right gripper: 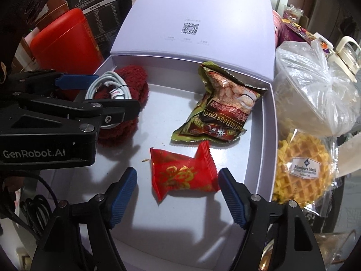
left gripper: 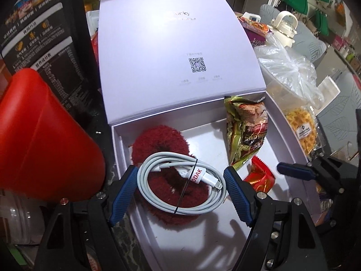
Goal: Organize soft objects
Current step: 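Open both grippers to drop the cable and candy packet into the box, then withdraw both grippers from the box back over the table items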
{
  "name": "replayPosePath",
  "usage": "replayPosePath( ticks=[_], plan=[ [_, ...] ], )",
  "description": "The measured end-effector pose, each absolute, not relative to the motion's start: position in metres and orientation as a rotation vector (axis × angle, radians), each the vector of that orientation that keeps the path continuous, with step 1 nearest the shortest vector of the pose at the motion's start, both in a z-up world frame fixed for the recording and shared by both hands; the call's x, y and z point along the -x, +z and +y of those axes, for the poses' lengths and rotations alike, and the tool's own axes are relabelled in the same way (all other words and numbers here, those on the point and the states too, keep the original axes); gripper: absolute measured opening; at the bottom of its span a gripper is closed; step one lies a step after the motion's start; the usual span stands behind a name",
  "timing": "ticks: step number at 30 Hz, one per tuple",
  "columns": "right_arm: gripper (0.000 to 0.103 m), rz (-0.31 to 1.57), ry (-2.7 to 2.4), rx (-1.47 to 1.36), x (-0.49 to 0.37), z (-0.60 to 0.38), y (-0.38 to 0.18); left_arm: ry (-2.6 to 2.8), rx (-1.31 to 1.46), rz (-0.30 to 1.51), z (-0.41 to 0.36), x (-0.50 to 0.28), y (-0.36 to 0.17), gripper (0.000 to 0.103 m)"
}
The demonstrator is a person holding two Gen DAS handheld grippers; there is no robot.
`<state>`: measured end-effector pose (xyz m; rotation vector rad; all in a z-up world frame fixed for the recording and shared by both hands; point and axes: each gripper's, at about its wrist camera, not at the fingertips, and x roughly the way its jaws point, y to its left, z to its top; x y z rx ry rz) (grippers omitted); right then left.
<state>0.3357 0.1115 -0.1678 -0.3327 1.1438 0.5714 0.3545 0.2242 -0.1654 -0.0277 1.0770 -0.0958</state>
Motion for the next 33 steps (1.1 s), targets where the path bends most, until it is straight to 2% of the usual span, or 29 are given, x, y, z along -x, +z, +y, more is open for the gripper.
replayPosePath(
  ticks=[18,33],
  plan=[
    [0.075,1.092,0.531,0.294,-0.321,0.087,-0.127,-0.085,0.003,1.016,0.216,-0.341,-0.111,0.078],
    [0.075,0.972,0.494,0.265,-0.297,0.071,-0.055,-0.077,-0.018,0.905,0.207,-0.300,-0.037,0.078]
  ],
)
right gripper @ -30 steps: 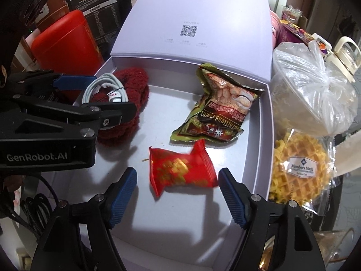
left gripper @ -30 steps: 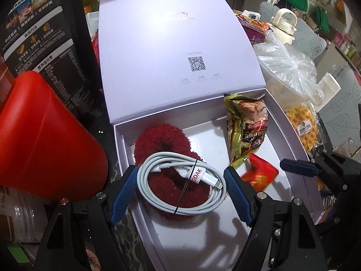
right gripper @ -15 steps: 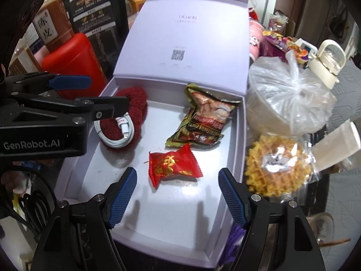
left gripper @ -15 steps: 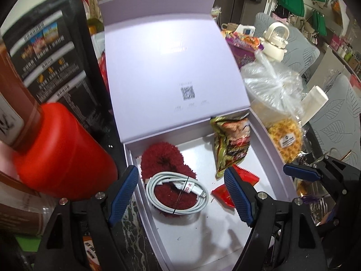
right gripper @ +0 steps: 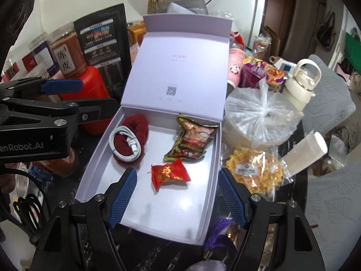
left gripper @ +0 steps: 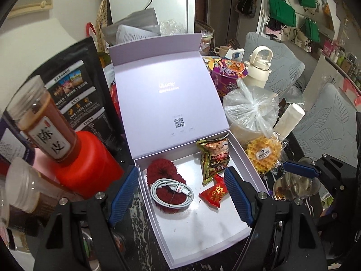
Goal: Organize soft objects
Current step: 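Withdraw both grippers from the box back over the table items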
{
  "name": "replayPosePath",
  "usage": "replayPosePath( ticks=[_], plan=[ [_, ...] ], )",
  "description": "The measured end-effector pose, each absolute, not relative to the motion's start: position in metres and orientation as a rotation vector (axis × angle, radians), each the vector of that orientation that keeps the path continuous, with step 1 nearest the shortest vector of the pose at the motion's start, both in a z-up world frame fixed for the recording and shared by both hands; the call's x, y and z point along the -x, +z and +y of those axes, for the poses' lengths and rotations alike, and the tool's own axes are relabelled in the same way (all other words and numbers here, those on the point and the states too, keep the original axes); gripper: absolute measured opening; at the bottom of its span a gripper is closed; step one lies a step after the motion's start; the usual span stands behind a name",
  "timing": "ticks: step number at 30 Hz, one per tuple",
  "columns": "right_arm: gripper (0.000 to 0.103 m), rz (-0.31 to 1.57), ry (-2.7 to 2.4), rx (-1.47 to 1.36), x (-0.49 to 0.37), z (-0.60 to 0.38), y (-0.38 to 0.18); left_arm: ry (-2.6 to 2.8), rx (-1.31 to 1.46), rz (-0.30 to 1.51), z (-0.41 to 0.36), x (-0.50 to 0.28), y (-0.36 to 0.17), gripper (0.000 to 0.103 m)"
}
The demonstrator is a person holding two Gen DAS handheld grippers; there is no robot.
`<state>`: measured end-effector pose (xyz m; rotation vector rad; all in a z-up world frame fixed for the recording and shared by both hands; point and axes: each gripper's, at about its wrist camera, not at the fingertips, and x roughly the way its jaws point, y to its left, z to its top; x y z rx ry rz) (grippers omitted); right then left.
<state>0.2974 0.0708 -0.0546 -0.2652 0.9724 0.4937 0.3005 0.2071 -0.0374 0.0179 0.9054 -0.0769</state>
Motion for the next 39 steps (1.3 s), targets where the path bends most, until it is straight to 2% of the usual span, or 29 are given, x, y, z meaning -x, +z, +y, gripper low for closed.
replayPosePath(
  ticks=[16,39],
  plan=[
    [0.075,0.863,0.464,0.212,-0.245,0.040,0.001,-0.059,-0.023,0.817,0.185,-0.232,0.015,0.078],
    [0.076,0.776,0.459,0.196,-0.157,-0.040,0.040,-0.037,0.016,0.767,0.116,-0.130,0.038,0.078]
  ],
)
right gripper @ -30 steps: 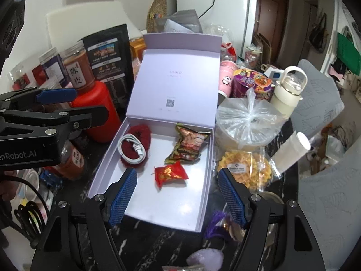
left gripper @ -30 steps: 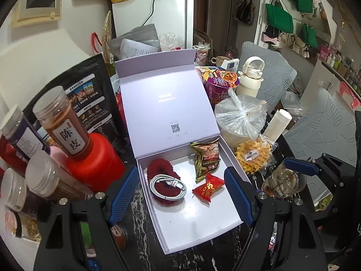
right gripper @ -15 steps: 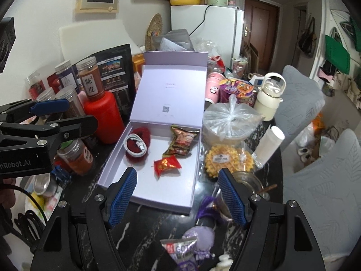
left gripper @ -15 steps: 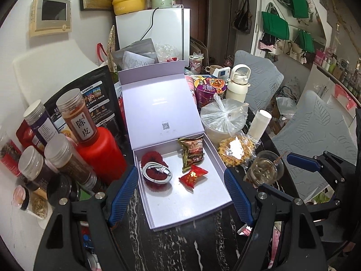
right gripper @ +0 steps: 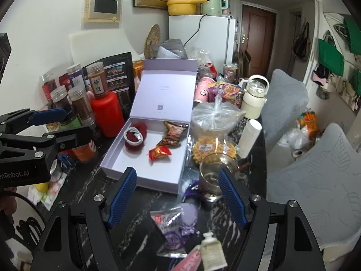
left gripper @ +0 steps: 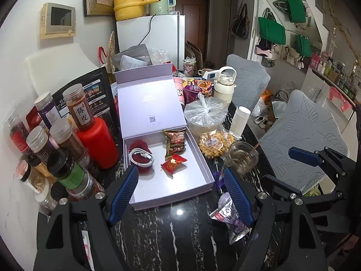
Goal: Organize soft objects
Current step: 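Withdraw both grippers from the box back over the table items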
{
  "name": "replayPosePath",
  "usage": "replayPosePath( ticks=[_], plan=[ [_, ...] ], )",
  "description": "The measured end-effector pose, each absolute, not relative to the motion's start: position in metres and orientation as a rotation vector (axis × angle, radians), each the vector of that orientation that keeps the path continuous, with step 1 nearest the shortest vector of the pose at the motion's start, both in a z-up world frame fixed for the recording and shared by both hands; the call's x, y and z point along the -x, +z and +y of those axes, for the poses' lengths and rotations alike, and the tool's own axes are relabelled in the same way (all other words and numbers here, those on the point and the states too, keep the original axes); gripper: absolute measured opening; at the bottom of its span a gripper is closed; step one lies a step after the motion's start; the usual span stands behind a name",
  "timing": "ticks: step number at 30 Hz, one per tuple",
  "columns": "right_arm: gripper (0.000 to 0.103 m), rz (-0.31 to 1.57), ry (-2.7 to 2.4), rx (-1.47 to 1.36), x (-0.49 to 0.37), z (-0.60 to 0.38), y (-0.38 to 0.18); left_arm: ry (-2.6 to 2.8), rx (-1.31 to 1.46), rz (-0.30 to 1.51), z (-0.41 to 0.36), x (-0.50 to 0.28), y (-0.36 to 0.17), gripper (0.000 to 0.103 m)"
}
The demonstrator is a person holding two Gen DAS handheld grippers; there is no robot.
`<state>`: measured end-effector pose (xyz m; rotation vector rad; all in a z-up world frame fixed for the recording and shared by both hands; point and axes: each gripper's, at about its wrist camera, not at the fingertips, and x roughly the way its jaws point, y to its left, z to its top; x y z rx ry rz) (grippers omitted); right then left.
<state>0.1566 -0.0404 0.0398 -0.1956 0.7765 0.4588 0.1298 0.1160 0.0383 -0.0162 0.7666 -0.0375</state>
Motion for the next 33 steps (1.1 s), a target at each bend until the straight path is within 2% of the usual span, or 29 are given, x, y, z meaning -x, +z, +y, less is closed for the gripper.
replayPosePath(
  ticks=[18,33],
  plan=[
    [0.076,0.757,0.435,0.182,-0.098,-0.111,0.045,-0.061,0.030,0.761,0.057,-0.075,0.034,0.078],
    [0.076,0.867,0.384,0.159,-0.081,-0.139,0.011,-0.106,0.051,0.843,0.035,-0.069,-0.005,0.078]
  ],
)
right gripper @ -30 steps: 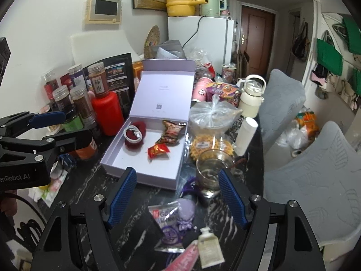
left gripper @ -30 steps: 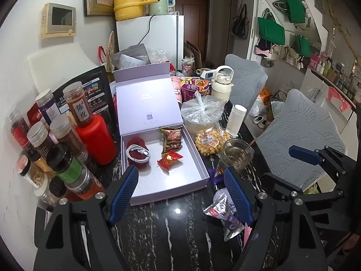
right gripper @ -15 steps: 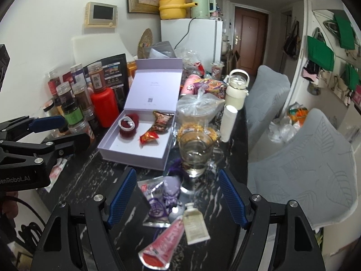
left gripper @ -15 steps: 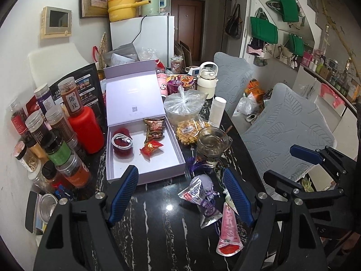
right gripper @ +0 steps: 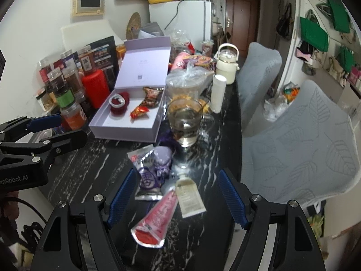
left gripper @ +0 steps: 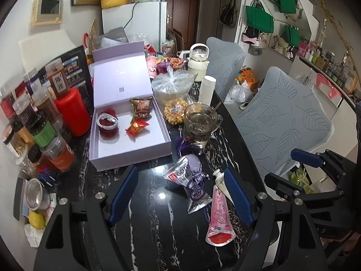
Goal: Organize soft objects
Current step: 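Withdraw both grippers from the box back over the table items, then grasp the silver GOZK snack bag with the left gripper while the right gripper grasps the white lotion tube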
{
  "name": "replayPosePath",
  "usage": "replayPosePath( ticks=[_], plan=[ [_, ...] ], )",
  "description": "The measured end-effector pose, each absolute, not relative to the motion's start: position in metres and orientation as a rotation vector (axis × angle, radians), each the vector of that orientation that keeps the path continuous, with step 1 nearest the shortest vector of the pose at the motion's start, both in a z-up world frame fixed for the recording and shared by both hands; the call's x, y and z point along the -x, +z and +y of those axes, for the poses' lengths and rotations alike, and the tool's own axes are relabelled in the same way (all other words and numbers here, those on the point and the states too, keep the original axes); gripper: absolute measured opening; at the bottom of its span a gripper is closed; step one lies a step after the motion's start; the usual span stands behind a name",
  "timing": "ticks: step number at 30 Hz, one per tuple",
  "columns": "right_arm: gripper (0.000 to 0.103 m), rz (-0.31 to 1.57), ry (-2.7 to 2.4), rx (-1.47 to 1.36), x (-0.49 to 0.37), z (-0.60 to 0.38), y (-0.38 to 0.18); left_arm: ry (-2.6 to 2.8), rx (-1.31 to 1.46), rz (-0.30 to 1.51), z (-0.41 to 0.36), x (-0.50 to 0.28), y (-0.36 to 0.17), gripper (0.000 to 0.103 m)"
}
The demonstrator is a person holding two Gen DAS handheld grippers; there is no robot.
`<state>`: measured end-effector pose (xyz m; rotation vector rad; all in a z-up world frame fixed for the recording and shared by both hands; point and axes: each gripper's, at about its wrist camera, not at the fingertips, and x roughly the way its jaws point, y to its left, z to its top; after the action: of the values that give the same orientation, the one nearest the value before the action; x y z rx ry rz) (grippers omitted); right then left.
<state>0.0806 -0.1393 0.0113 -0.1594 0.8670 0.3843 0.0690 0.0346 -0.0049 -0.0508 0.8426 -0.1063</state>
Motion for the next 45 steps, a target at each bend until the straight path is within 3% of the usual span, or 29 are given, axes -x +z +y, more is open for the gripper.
replayPosePath(
  ticks=[27,45],
  plan=[
    [0.076,1.129,0.320,0.130,-0.110,-0.161,-0.100,-0.239,0.154,1.112,0.015,-0.124,-0.122,0.078],
    [0.076,1.227,0.333,0.152,-0.149,-0.152,-0.153,-0.245,0.198,1.195,0.013,-0.173,-0.179,0.078]
  ],
)
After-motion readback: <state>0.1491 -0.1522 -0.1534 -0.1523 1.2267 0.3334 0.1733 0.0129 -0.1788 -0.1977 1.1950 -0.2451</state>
